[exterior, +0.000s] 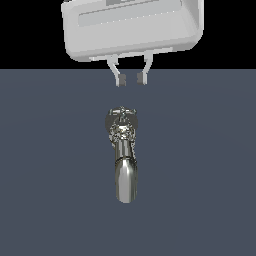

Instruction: Turn on the faucet by rotating a designated handle.

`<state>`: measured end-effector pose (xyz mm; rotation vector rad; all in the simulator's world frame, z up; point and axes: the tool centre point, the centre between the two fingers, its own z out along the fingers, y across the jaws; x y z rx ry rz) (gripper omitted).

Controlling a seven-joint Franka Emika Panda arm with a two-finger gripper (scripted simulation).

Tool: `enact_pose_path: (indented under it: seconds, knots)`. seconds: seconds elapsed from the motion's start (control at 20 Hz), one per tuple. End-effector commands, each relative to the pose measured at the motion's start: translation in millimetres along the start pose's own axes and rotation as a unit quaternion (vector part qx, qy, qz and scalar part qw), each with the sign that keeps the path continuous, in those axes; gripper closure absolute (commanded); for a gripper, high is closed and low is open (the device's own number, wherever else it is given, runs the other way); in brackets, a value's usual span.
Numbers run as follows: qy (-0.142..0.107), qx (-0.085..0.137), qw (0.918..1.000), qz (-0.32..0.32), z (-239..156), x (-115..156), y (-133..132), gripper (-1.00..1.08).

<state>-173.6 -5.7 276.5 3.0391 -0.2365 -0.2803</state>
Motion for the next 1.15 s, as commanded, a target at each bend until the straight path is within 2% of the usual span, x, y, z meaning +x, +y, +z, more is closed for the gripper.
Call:
enact_pose_path:
  seconds: [0.0,0.05,0.1,0.15,0.2,0.25,0.3,0.35,0.4,0.45,0.5,0.55,0.6,0.65,0.7,0.75,0.8,0.85,0.9,0.95,1.0,1.05,1.1]
  knots:
    - [0.004,-0.013,0.9998,0.013,27.2,22.5,-0.1,0.30]
    - [0.014,-0.022,0.9992,-0.030,26.6,31.2,-28.8,-0.51]
    - [0.014,-0.002,0.9998,0.015,35.8,50.1,-23.5,-0.22]
    - [0.014,0.011,0.9989,0.044,36.0,49.7,5.4,-0.22]
    - [0.036,-0.014,0.9992,0.007,33.8,69.3,-14.9,-0.24]
    - [0.041,-0.021,0.9989,-0.003,30.7,64.4,-26.5,-0.24]
    - [0.045,0.005,0.9982,0.040,28.3,84.3,-34.8,-0.10]
    - [0.046,0.014,0.9973,0.055,27.3,83.2,-17.1,-0.10]
    - [0.062,0.015,0.9947,0.081,27.4,104.0,-0.6,-0.22]
    - [0.051,0.044,0.9906,0.119,45.4,110.4,10.6,0.23]
    - [0.046,0.023,0.9959,0.074,63.8,93.3,22.8,-0.40]
    - [0.042,0.002,0.9987,0.029,74.3,84.7,-29.5,-0.40]
    - [0.083,-0.007,0.9949,0.056,54.6,128.0,-34.9,0.11]
    - [0.085,-0.007,0.9948,0.057,53.6,127.3,-34.5,0.11]
    - [0.056,0.003,0.9938,0.096,84.8,102.1,-29.4,-0.51]
    - [0.037,0.010,0.9917,0.123,102.4,111.5,0.6,-0.51]
    - [0.075,0.000,0.9854,0.153,87.7,173.4,60.3,0.65]
    - [0.096,-0.005,0.9810,0.169,71.1,162.2,70.4,0.65]
    - [0.104,-0.016,0.9775,0.182,72.9,167.8,83.9,-0.47]
    - [0.112,-0.024,0.9754,0.188,73.1,171.8,91.8,0.57]
    - [0.123,-0.029,0.9713,0.202,72.0,178.5,100.0,0.81]
    - [0.135,-0.034,0.9678,0.210,71.7,186.8,109.0,-0.87]
    - [0.147,-0.030,0.9683,0.200,60.0,191.8,102.9,-0.61]
